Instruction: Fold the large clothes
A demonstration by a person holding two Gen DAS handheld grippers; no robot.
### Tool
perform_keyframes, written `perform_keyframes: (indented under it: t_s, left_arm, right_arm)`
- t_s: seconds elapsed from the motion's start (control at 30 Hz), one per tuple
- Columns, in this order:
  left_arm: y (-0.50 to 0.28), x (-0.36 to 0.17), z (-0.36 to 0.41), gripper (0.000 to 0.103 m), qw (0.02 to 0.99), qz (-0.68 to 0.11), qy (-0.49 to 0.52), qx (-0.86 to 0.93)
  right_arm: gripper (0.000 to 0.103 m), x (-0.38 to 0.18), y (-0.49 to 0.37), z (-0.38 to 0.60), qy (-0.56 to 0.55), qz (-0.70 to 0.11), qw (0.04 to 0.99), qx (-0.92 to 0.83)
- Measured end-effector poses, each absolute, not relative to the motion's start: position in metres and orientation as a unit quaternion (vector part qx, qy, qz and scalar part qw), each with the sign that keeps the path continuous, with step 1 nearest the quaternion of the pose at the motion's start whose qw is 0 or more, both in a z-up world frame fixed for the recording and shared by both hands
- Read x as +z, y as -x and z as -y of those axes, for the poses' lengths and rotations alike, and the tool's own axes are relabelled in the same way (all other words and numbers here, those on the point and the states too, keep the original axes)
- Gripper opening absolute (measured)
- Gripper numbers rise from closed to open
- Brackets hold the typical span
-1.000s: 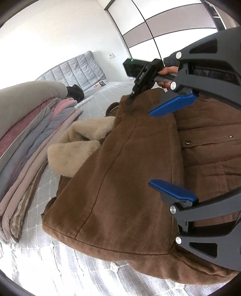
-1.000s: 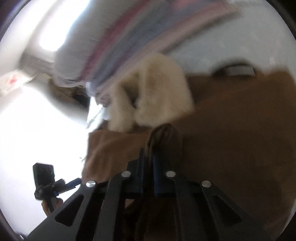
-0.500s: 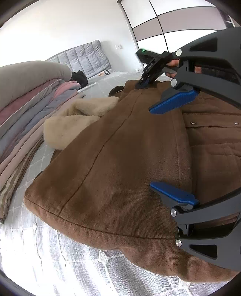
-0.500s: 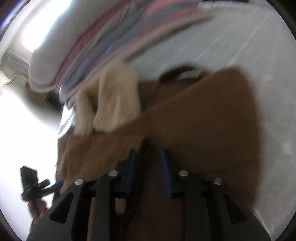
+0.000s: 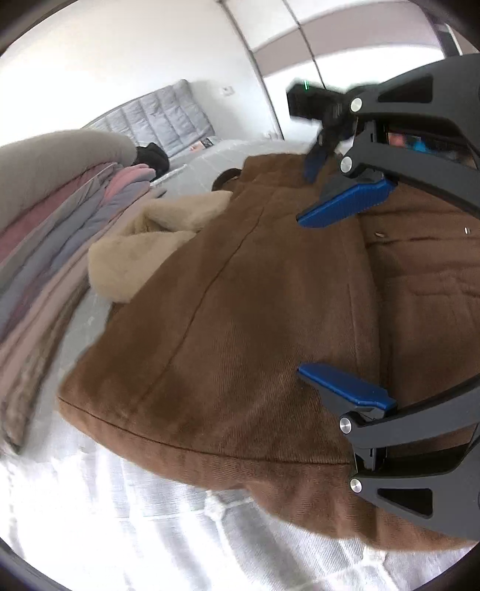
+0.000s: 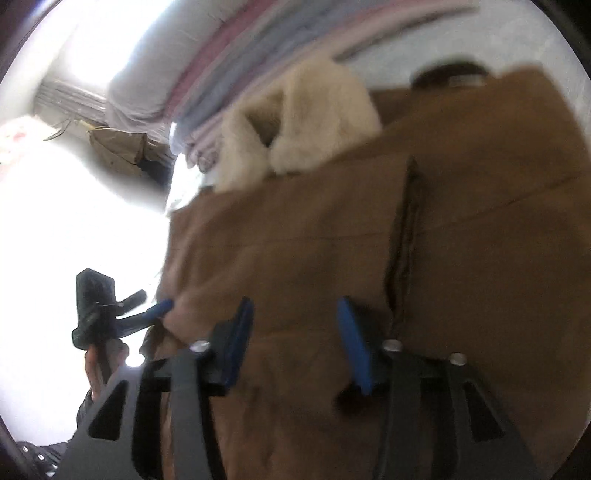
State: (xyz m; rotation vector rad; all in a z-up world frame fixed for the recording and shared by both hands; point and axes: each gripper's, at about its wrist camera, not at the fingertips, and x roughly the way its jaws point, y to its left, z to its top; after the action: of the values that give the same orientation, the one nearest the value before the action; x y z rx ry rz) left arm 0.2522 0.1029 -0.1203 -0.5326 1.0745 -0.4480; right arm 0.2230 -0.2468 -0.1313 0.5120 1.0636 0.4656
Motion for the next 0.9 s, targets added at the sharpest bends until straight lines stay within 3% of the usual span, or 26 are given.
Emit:
perform_keyframes:
  t_s: [0.17, 0.33, 0.43, 0.9]
  left_arm:
    - [-0.213, -0.078, -0.078, 0.072, 0.876, -0.438, 0.094, -0.179]
    - [-0.159, -0.053, -0.054, 0.072, 0.904, -0.397, -0.019, -0.159]
    - [-0.120, -0.045, -0.045, 0.072, 0.909, -0.385, -0.076, -0.142]
    - [-0.007, -0.018, -0.065, 0.072, 0.917, -0.346, -0.174, -0.095]
  right_arm:
    - [0.065, -0.087, -0.157, 0.228, -0.179, -0.486, 0.826, 0.223]
    - [0.067, -0.062, -0.085, 0.246, -0.182, -0.470, 0.838, 0.209]
    - [0.078, -0.055, -0.045, 0.271, -0.197, -0.457, 0.847, 0.186]
    - [0.079, -0.069, 0.044, 0.344, -0.278, -0.457, 0.837, 0.110]
